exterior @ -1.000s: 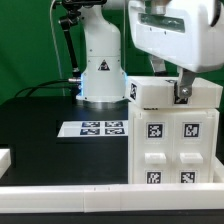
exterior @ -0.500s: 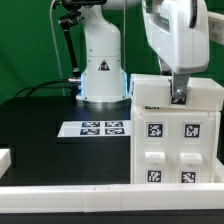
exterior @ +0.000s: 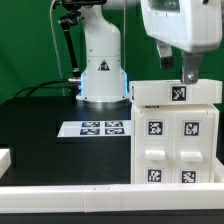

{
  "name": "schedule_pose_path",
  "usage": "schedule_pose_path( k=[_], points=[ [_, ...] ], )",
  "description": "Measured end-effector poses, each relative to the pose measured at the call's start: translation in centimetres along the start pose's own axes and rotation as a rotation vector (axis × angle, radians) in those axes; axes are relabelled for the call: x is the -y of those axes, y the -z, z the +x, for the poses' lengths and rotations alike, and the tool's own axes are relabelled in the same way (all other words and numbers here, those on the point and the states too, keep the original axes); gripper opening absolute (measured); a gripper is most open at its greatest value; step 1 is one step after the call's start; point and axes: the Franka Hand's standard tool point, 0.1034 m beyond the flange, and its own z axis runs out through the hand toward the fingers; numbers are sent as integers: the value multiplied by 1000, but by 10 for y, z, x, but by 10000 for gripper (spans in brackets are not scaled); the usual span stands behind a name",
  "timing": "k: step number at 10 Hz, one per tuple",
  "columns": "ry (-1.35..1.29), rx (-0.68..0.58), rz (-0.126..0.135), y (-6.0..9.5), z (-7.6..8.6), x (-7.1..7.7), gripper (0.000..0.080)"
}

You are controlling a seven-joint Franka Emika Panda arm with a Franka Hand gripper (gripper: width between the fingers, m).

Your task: Assemble cabinet

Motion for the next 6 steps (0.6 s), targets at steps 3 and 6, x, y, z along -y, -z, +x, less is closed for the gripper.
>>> schedule_pose_path(
  k=[3,6],
  points=[
    [42,-1,-5,-3,-1,-1,796],
    [379,-17,-9,-5,-6,3,796]
  ],
)
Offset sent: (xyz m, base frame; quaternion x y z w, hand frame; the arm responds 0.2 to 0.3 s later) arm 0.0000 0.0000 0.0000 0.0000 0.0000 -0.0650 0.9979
